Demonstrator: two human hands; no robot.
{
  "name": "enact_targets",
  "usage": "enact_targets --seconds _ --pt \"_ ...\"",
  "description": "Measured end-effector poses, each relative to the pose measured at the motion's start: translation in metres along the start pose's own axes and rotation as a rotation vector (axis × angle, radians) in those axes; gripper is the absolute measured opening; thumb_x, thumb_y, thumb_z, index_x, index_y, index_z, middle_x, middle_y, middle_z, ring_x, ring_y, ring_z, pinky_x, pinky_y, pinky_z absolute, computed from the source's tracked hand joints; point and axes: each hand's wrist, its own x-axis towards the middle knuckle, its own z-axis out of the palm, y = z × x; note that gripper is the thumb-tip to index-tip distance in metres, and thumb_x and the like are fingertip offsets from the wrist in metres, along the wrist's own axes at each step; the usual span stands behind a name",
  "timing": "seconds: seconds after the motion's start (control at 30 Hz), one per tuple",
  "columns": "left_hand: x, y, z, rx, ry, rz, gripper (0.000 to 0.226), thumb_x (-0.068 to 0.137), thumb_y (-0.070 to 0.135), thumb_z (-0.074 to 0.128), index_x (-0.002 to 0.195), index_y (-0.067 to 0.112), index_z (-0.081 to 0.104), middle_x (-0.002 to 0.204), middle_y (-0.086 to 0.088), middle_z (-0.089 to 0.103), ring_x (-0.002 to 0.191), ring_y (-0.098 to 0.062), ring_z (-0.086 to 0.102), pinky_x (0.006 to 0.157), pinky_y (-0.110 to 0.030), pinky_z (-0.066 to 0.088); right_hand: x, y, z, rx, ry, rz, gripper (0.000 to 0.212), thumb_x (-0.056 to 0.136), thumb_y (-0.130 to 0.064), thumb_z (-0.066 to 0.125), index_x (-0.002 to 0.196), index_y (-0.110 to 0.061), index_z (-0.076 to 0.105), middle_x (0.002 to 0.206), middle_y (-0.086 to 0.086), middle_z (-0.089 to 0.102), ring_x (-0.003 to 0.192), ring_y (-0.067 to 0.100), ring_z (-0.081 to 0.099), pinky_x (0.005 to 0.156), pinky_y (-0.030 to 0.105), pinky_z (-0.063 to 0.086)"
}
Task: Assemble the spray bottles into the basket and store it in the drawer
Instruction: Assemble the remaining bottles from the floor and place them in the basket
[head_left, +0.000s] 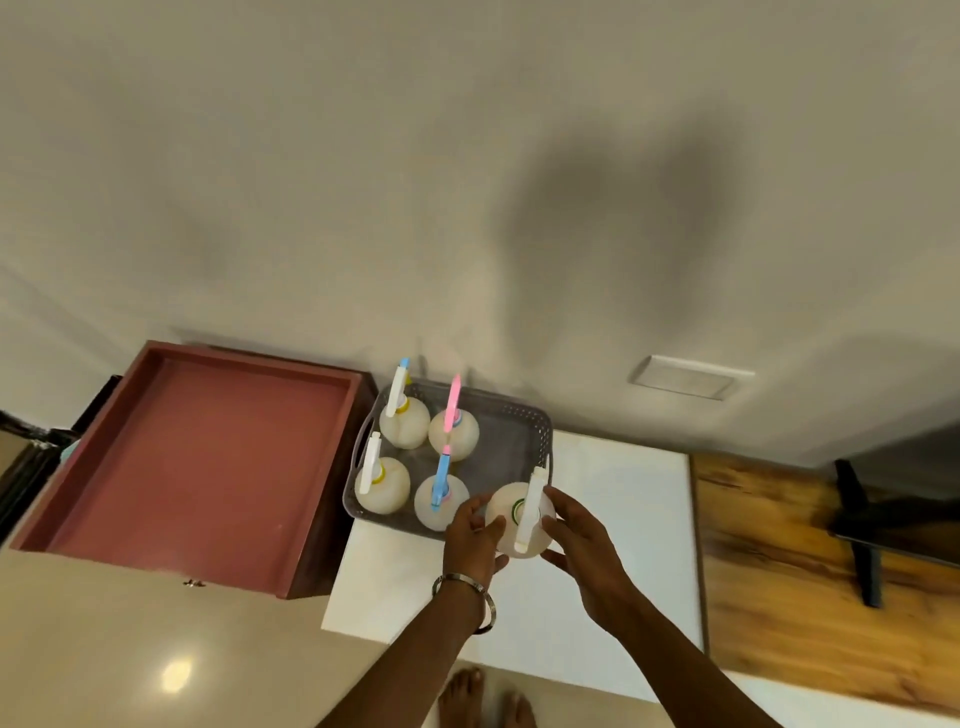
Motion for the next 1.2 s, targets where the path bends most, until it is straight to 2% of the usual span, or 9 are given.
enact_targets --seconds 0.17,0.3,0.4,0.5,0.57,0.7,0.83,0.97,1.2 --pt "0.03 -0.012 0.0 0.01 0.05 -0.027 0.046 0.092 0.003 0.056 0.136 0.014 0.047 0.135 -0.012 0.052 0.122 -0.034 0.051 0.096 -0.05 0.051 0.039 0.018 0.01 -0.007 -0.02 0.056 0.033 0.098 -0.007 0.056 0.113 -0.036 0.06 0.118 -0.009 0.063 0.108 0.016 0.061 0.063 0.019 0.057" --pt "0.05 -0.019 0.005 0.074 0.073 -0.035 0.043 0.092 0.005 0.057 0.133 0.013 0.049 0.132 -0.012 0.054 0.123 -0.035 0.052 0.1 -0.05 0.049 0.066 0.03 0.01 -0.048 -0.019 0.102 0.034 0.098 -0.008 0.055 0.125 -0.03 0.056 0.124 -0.002 0.061 0.11 0.018 0.06 0.063 0.022 0.058" --pt "0.064 -0.025 0.01 0.102 0.082 -0.057 0.04 0.092 0.007 0.058 0.131 0.012 0.051 0.132 -0.012 0.053 0.126 -0.035 0.049 0.104 -0.05 0.045 0.081 0.039 0.009 -0.066 -0.022 0.135 0.036 0.1 -0.009 0.053 0.13 -0.027 0.054 0.129 0.002 0.06 0.116 0.024 0.058 0.069 0.024 0.058" --pt "0.073 -0.03 0.012 0.029 0.113 -0.129 0.038 0.09 0.007 0.061 0.127 0.014 0.052 0.137 -0.016 0.05 0.128 -0.036 0.046 0.107 -0.051 0.042 0.091 0.049 0.008 -0.084 -0.032 0.168 0.037 0.1 -0.007 0.051 0.133 -0.024 0.054 0.134 0.006 0.059 0.123 0.03 0.055 0.093 0.039 0.055" --pt "0.077 -0.034 0.012 0.014 0.11 -0.144 0.038 0.09 0.008 0.061 0.126 0.015 0.053 0.137 -0.016 0.05 0.128 -0.035 0.046 0.108 -0.051 0.041 0.097 0.055 0.009 -0.088 -0.035 0.177 0.038 0.1 -0.005 0.051 0.132 -0.024 0.053 0.134 0.006 0.057 0.124 0.032 0.054 0.1 0.043 0.052" --pt "0.084 -0.04 0.011 0.026 0.099 -0.142 0.04 0.091 0.007 0.059 0.13 0.011 0.054 0.135 -0.015 0.052 0.126 -0.034 0.048 0.108 -0.049 0.041 0.104 0.064 0.01 -0.092 -0.047 0.181 0.034 0.1 -0.005 0.051 0.129 -0.022 0.053 0.134 0.008 0.055 0.124 0.031 0.053 0.099 0.044 0.053" --pt "0.087 -0.044 0.011 0.087 0.093 -0.1 0.03 0.093 0.008 0.057 0.122 0.006 0.06 0.122 -0.017 0.062 0.117 -0.033 0.056 0.103 -0.045 0.047 0.11 0.071 0.013 -0.11 -0.027 0.22 0.021 0.1 -0.005 0.047 0.111 -0.02 0.056 0.125 0.013 0.059 0.116 0.034 0.058 0.084 0.039 0.058" --pt "0.09 -0.045 0.012 0.114 0.099 -0.082 0.029 0.093 0.008 0.056 0.121 0.003 0.062 0.12 -0.016 0.064 0.113 -0.03 0.059 0.1 -0.04 0.049 0.114 0.077 0.014 -0.113 0.001 0.24 0.017 0.1 -0.006 0.047 0.111 -0.015 0.056 0.12 0.015 0.062 0.114 0.039 0.06 0.094 0.056 0.054" --pt "0.093 -0.045 0.013 0.062 0.108 -0.123 0.031 0.091 0.009 0.059 0.121 0.008 0.062 0.121 -0.014 0.063 0.115 -0.031 0.057 0.103 -0.044 0.047 0.111 0.074 0.014 -0.142 0.016 0.233 0.019 0.101 -0.008 0.046 0.109 -0.02 0.057 0.118 0.011 0.063 0.112 0.034 0.061 0.096 0.053 0.054"
